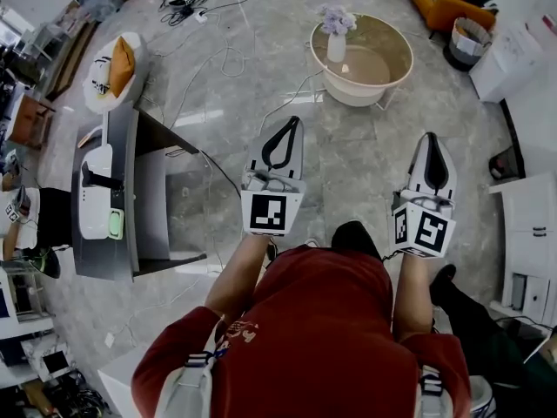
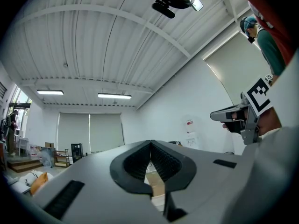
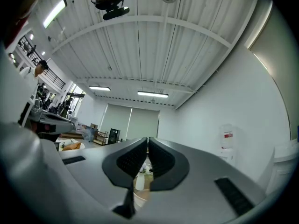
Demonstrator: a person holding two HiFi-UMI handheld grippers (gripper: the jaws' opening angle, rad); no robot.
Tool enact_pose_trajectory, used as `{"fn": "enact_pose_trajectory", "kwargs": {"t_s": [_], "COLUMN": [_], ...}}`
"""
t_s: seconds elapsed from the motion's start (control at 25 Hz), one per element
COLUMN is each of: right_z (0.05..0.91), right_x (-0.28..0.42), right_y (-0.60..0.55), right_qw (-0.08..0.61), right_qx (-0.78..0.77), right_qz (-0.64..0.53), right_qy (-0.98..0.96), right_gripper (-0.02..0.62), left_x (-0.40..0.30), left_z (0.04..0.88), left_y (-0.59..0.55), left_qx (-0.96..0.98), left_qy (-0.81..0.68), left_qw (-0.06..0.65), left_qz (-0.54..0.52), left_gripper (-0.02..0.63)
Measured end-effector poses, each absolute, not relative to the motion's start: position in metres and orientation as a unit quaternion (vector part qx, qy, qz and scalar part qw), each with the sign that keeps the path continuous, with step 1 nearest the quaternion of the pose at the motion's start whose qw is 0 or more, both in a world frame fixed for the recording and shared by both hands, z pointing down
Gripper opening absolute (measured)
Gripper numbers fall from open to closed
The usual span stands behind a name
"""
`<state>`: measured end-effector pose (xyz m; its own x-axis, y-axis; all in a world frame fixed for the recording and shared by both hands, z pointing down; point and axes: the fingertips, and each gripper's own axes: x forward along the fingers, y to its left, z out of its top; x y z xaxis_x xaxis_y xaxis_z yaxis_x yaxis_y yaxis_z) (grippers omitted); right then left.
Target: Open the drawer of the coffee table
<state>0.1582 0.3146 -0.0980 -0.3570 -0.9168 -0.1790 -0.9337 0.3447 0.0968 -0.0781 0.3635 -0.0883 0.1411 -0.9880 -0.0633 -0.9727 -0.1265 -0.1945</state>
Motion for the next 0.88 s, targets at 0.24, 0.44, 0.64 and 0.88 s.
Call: {"fn": "enact_pose_trajectory", "kwargs": {"t_s": [0.24,0.44,0.64,0.88], "right_z": [-0.075,-0.06,-0.065,-0.069], "right_x": [0.16,0.163,0.174,0.194], "right_y": [0.265,0.189,0.098,-0.002], "right_qw": [0.03,0.035,0.041,0.047], "right_qx": [-0.563,-0.563,-0.557,-0.547], "right_qz": [0.077,0.063,0.061,0.061], "right_qy": [0.822,0.823,0.827,0.834], "right_gripper": [0.025,0.025,0.025,0.025], "left_x": [-0.075,-0.075,-0.06,-0.027], "left_z": [-0.072,-0.065,-0.072,-0.078], "left_y": [0.309,0.236,0.149,0.053], "left_qx": [-0.752,-0.746,-0.744,-0.746], "left_qy": [0.652,0.658,0.658,0.655], "left_qw": [0.084,0.083,0.093,0.102], "left_qz": [-0.054,-0.061,-0.065,-0.062], "left_gripper": [0.014,0.014,0.014,0.014]}}
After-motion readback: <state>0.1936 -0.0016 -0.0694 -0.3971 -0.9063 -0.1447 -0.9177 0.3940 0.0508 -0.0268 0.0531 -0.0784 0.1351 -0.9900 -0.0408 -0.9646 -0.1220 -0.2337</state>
